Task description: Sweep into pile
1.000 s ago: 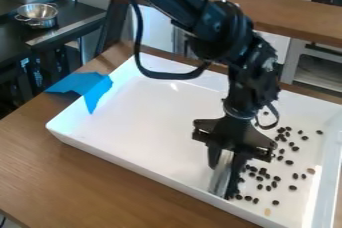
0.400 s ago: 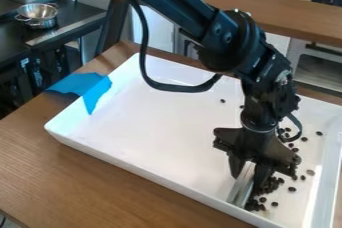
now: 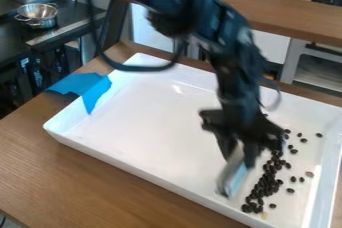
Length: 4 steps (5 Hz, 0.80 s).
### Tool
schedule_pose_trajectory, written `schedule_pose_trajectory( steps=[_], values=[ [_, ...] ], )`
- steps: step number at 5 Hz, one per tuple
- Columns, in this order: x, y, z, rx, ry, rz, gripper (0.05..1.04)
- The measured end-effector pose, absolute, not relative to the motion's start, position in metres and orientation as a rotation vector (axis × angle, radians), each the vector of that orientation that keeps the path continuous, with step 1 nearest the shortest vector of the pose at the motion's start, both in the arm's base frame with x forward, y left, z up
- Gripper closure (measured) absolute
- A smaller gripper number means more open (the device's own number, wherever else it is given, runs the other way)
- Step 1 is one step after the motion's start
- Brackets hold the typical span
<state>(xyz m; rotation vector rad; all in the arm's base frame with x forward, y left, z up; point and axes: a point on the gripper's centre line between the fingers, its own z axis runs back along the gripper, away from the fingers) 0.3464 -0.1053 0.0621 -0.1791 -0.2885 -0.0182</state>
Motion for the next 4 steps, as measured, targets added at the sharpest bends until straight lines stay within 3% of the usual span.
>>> schedule_pose_trajectory(
  steps=[1, 2, 3, 4],
  values=[
    [0.353, -0.073, 0.076, -0.217, -0.332, 0.003, 0.715],
    [0.36, -0.034, 0.081, -0.21, -0.345, -0.003, 0.715],
    [0.381, -0.006, 0.083, -0.145, -0.343, -0.028, 0.715],
    [0.41, 0.008, 0.066, -0.107, -0.313, 0.019, 0.715]
  ],
)
